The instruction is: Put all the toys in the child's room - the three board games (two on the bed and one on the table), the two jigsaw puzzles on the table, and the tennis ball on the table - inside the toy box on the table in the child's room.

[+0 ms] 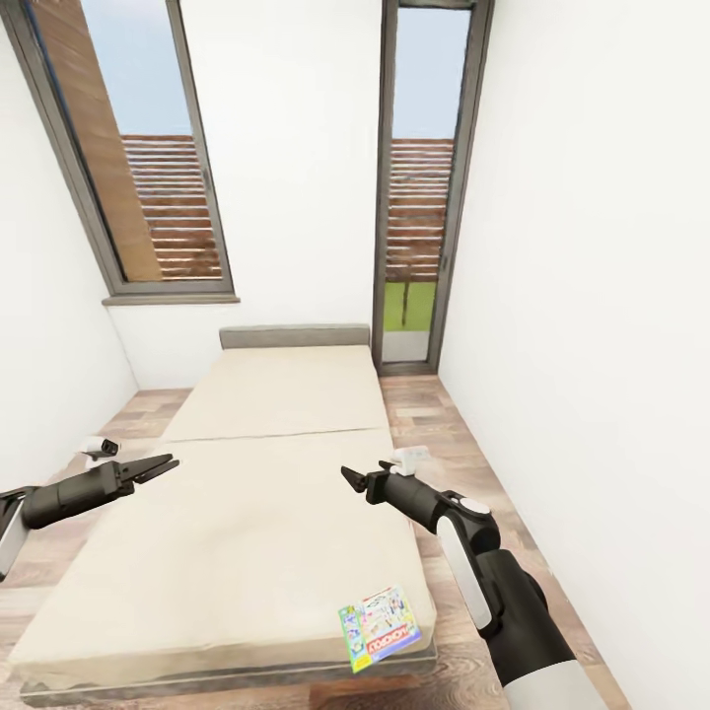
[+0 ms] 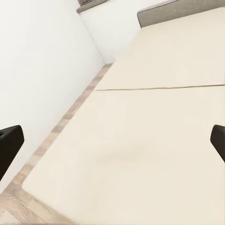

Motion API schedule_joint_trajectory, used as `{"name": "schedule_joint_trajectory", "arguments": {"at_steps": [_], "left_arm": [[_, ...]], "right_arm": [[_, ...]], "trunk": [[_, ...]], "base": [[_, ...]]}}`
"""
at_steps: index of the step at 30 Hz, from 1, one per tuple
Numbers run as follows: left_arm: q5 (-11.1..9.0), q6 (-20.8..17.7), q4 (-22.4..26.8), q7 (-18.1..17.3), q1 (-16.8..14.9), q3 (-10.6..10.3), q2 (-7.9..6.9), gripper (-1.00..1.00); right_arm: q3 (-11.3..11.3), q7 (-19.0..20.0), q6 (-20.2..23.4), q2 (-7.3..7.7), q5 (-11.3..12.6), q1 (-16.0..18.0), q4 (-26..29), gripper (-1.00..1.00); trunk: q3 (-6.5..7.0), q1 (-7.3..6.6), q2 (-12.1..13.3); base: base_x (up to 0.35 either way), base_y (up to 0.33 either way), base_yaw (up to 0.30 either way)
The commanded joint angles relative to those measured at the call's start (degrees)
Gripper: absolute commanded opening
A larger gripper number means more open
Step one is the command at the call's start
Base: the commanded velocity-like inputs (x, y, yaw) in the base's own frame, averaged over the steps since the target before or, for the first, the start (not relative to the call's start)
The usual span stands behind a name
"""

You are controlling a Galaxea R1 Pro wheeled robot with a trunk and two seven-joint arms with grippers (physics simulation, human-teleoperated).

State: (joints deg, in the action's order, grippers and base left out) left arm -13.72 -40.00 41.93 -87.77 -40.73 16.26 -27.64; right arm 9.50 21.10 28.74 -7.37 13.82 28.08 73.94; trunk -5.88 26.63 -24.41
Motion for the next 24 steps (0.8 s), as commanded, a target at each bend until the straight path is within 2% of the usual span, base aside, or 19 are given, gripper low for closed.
{"name": "schedule_joint_trajectory", "arguments": {"at_steps": [1,9,18,24], "left_arm": [[0.01,-0.61,-0.01,-0.21,-0.06,0.0,-0.06,1.0],[0.04,-0.68,-0.01,-0.21,-0.06,0.0,-0.2,1.0],[0.01,-0.69,-0.01,-0.21,-0.06,0.0,-0.24,1.0],[0.01,-0.69,-0.01,-0.21,-0.06,0.0,-0.23,1.0]], "right_arm": [[-0.03,0.01,0.38,-0.02,0.34,0.04,0.06,1.0],[-0.01,0.0,0.32,-0.02,0.47,0.04,0.06,1.0],[-0.03,0.0,0.31,-0.02,0.56,0.04,0.02,1.0],[-0.07,0.02,0.22,-0.02,0.8,0.04,-0.02,1.0]], "trunk": [[-0.09,0.03,-0.12],[0.13,0.03,-0.12],[0.16,0.03,-0.12],[0.16,0.03,-0.12]], "base": [[0.0,0.0,0.242],[0.0,0.105,0.212],[0.0,0.038,0.027],[0.0,0.157,0.002]]}}
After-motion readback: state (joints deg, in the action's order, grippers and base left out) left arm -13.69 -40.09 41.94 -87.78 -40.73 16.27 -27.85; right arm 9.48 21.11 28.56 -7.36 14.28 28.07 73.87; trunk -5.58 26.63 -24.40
